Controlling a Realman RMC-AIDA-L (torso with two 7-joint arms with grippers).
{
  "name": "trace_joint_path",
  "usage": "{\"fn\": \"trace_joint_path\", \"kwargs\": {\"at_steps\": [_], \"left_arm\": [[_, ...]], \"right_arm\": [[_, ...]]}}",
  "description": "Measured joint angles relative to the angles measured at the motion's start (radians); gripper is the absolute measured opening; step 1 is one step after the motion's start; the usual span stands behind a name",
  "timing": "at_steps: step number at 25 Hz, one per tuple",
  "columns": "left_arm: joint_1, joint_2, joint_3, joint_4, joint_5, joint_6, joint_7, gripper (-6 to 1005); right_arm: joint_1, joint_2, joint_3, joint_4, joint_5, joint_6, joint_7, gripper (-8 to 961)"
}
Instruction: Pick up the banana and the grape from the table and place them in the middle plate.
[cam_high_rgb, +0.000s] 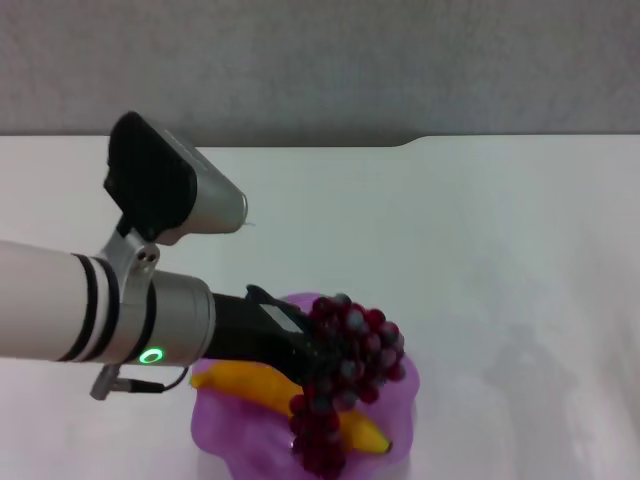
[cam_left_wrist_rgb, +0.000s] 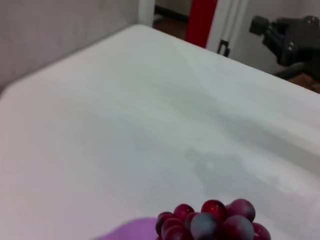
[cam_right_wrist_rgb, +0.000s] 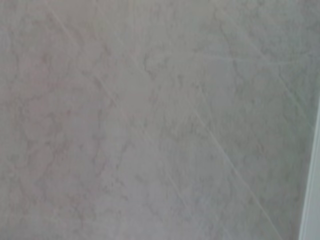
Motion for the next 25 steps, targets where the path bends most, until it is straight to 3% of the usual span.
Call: {"fn": "trace_joint_path", "kwargs": {"at_steps": [8, 20, 25], "left_arm": [[-0.061, 0.0, -0.015, 0.149, -0.081, 0.017, 0.098, 266], [-0.172, 0.0, -0.082, 0.467, -0.21, 0.081, 0.27, 378], [-0.188, 0.0, -0.091, 0.512, -0.221, 0.091, 0.29, 454]], "right_arm": [[-0.001, 0.0, -0.002, 0.005, -0.001, -0.002, 0.0, 0], [-0.001, 0.0, -0.001, 0.016, -0.004, -0.002, -0.005, 0], [-0.001, 0.0, -0.001, 0.017, -0.005, -0.002, -0.005, -1]]}}
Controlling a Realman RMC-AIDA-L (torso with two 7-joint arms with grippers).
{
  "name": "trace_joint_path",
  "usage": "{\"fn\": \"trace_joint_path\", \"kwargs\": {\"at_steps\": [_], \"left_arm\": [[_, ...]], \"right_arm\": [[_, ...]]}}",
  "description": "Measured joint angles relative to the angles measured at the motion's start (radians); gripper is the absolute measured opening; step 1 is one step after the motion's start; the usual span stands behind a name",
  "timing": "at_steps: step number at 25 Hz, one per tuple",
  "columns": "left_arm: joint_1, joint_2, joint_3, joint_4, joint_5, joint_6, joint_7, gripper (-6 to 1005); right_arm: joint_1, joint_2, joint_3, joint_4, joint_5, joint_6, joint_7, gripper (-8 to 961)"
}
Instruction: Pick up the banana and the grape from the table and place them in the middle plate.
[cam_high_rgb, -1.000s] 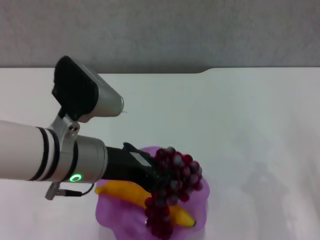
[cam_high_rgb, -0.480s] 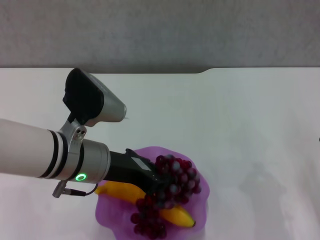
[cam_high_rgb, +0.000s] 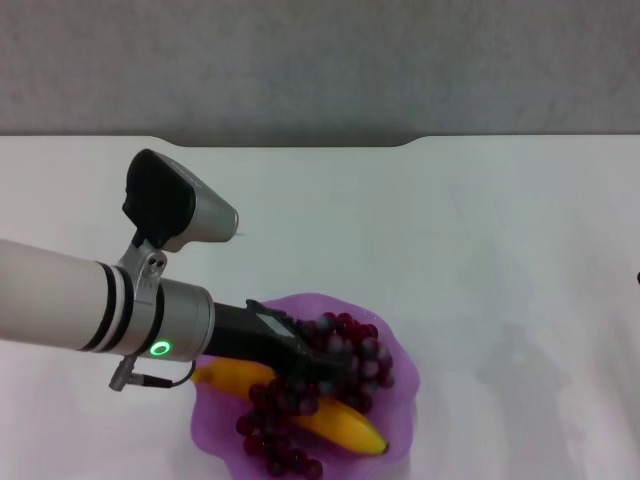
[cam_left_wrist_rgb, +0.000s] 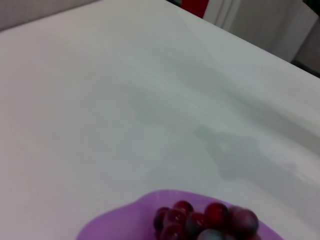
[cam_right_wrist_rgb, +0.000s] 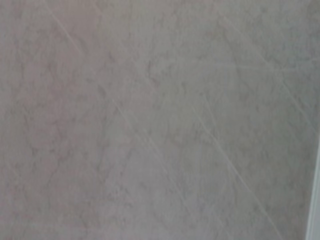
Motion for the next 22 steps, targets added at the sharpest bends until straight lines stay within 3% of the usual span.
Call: {"fn": "trace_joint_path", "kwargs": {"at_steps": [4, 10, 15, 22], "left_arm": [[0.003, 0.0, -0.01, -0.006, -0.002, 0.025, 0.003, 607], [0.01, 0.0, -0.096, -0.046, -0.06, 0.025, 0.062, 833], [0.046, 0.001, -0.191, -0.12, -0.2, -0.022, 0.158, 878], [0.111, 0.001, -0.392, -0.157, -0.557, -0.12, 0.399, 819]], "right_arm": [[0.0, 0.0, 0.0, 0.0, 0.0, 0.0, 0.0, -1], [0.0, 0.0, 0.0, -0.002, 0.0, 0.003, 0.0, 0], [0.0, 0.0, 0.0, -0.005, 0.0, 0.006, 0.002, -1], [0.001, 0.0, 0.0, -0.007, 0.0, 0.008, 0.003, -1]]}}
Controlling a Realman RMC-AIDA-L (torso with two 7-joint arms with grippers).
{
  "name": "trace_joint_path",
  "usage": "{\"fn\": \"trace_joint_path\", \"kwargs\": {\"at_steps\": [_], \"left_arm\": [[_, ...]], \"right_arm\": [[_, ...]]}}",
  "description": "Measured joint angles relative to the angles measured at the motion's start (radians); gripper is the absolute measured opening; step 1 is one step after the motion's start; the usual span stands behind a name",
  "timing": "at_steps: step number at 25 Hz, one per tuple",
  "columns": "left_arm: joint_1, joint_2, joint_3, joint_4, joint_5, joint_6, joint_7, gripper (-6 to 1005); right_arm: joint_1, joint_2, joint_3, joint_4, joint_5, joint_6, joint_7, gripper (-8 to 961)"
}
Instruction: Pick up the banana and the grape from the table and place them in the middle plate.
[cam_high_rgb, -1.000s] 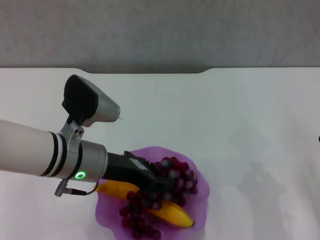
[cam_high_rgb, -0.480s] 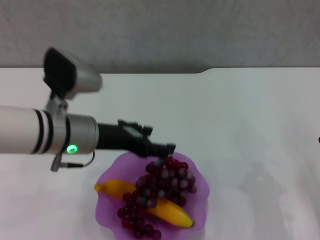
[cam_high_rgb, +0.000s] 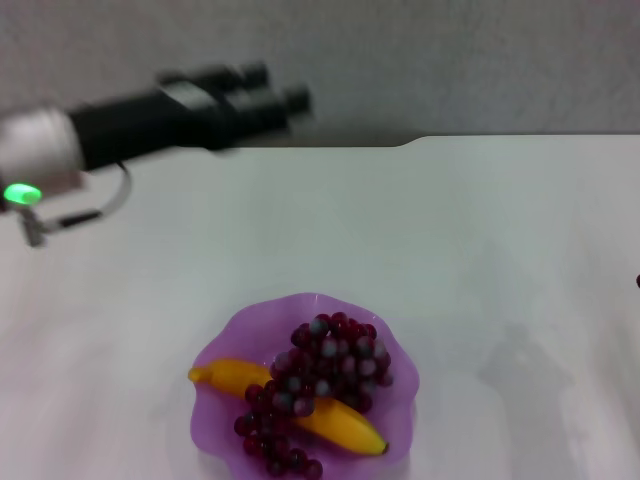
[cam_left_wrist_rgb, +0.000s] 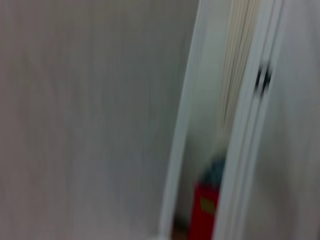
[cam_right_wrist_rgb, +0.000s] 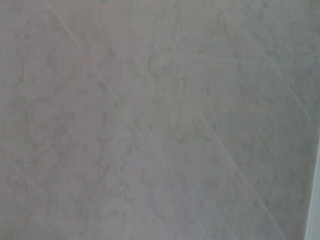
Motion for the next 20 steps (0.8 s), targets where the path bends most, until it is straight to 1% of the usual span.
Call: {"fn": "trace_joint_path", "kwargs": {"at_steps": [3, 7, 9, 13, 14, 16, 20], "left_arm": [[0.03, 0.0, -0.08, 0.034, -0.15, -0.086, 0.138, 785], [0.054, -0.001, -0.166, 0.153, -0.338, -0.187, 0.34, 739], [0.065, -0.003, -0.188, 0.198, -0.389, -0.204, 0.435, 655], [0.092, -0.011, -0.19, 0.224, -0.425, -0.162, 0.591, 488], [0.097, -0.012, -0.185, 0.254, -0.445, -0.113, 0.667, 446], [0.098, -0.012, -0.184, 0.271, -0.455, -0.091, 0.694, 361], [0.093, -0.013, -0.184, 0.346, -0.473, 0.044, 0.793, 187]], "right_arm": [[0.0, 0.0, 0.0, 0.001, 0.0, 0.0, 0.0, 0], [0.0, 0.0, 0.0, 0.0, 0.0, 0.0, 0.001, 0], [0.002, 0.0, -0.001, -0.001, 0.0, 0.0, 0.001, 0], [0.007, 0.0, -0.004, -0.003, 0.0, 0.001, 0.001, 0], [0.009, 0.0, -0.009, -0.004, 0.0, 0.001, 0.001, 0], [0.01, 0.0, -0.011, -0.004, 0.0, 0.001, 0.001, 0], [0.015, 0.0, -0.014, -0.005, 0.0, 0.001, 0.0, 0]]}}
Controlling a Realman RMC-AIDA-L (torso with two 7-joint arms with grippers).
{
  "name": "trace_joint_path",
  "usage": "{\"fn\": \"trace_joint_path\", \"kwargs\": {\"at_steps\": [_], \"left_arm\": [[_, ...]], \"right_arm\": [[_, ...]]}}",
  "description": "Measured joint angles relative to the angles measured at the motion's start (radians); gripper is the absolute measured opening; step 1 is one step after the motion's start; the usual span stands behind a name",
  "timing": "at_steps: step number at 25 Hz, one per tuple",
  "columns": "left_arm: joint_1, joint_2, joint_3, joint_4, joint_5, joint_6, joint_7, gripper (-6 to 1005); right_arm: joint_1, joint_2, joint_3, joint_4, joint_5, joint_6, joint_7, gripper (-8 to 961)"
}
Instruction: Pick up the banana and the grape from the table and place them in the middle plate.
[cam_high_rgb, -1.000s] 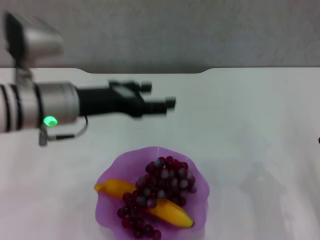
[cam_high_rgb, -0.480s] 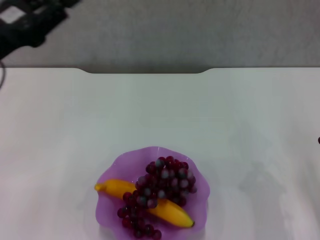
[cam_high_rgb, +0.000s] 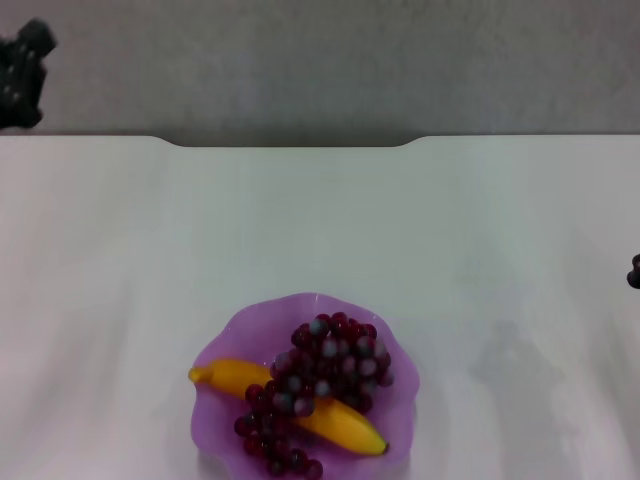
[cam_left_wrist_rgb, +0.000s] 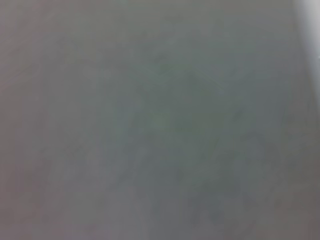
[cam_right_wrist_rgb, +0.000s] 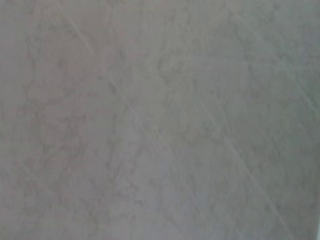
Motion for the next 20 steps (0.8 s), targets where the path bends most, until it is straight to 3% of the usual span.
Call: {"fn": "trace_joint_path", "kwargs": {"at_steps": [3, 6, 13, 20], "left_arm": [[0.0, -0.006, 0.005, 0.047, -0.056, 0.114, 0.071, 53], [0.001, -0.01, 0.041, 0.113, -0.226, 0.192, 0.164, 7], [0.022, -0.007, 0.209, 0.191, -0.68, 0.285, 0.456, 8], [0.018, -0.006, 0.307, 0.238, -0.829, 0.377, 0.684, 9]], "right_arm": [[0.003, 0.0, 0.0, -0.005, 0.0, 0.0, 0.0, 0], [0.005, 0.0, 0.0, -0.008, 0.002, 0.0, 0.001, -1], [0.007, 0.002, 0.0, -0.008, 0.002, 0.001, 0.002, -1], [0.01, 0.002, 0.0, -0.008, 0.003, 0.003, 0.002, -1]]}}
